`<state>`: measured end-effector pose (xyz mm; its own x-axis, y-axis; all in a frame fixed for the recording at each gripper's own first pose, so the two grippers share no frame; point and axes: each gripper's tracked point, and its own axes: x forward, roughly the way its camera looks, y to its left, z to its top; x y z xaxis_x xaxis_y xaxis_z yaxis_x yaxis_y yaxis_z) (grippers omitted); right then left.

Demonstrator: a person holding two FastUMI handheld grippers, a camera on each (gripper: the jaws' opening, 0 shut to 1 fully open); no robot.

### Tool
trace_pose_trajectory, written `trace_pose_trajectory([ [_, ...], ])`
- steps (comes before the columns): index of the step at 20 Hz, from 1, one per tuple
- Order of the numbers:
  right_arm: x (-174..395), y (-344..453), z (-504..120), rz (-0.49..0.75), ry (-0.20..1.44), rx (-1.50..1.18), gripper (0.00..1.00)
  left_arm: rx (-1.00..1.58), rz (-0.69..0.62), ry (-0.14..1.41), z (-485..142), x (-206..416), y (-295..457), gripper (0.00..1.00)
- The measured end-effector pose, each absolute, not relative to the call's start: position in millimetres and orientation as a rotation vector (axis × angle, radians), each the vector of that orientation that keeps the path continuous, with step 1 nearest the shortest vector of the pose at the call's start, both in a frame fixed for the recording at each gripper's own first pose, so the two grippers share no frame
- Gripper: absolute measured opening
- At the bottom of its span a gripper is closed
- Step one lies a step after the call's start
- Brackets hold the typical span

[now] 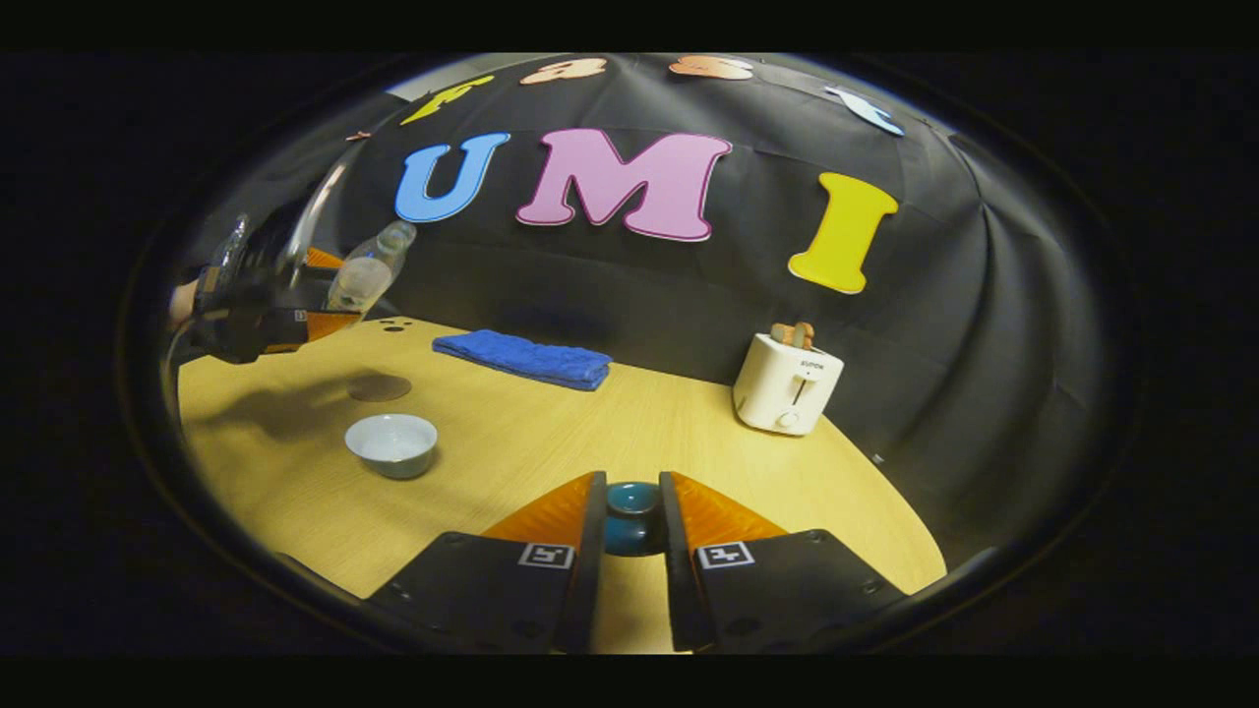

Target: Open the teacup lid with one hand, grasp the water bottle and pour water into the teacup with the other hand; after pouring, place the water bottle on the coaster and then close the teacup lid.

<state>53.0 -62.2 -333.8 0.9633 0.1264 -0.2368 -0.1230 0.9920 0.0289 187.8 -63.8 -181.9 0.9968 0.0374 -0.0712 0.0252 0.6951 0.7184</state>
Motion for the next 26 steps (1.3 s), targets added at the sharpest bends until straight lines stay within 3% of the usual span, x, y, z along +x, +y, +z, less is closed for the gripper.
trace_pose_trajectory([
  [3,58.8,-42.6,-329.5,0.135,0.239,0.02,0.35,0.328,-0.07,0.113,-194.4,206.7,-70.5,0.75],
  [8,62.8,-24.8,-327.5,0.138,0.245,0.032,0.35,0.051,-0.148,0.129,-216.2,223.9,-77.6,0.75],
  [24,72.8,-8.1,-318.2,0.136,0.239,0.051,0.35,-0.06,-0.114,0.188,-258.9,242.4,-64.1,0.8],
  [26,74.9,-2.7,-314.0,0.146,0.231,0.061,0.28,-0.075,-0.113,0.193,-262.0,241.3,-65.7,0.83],
])
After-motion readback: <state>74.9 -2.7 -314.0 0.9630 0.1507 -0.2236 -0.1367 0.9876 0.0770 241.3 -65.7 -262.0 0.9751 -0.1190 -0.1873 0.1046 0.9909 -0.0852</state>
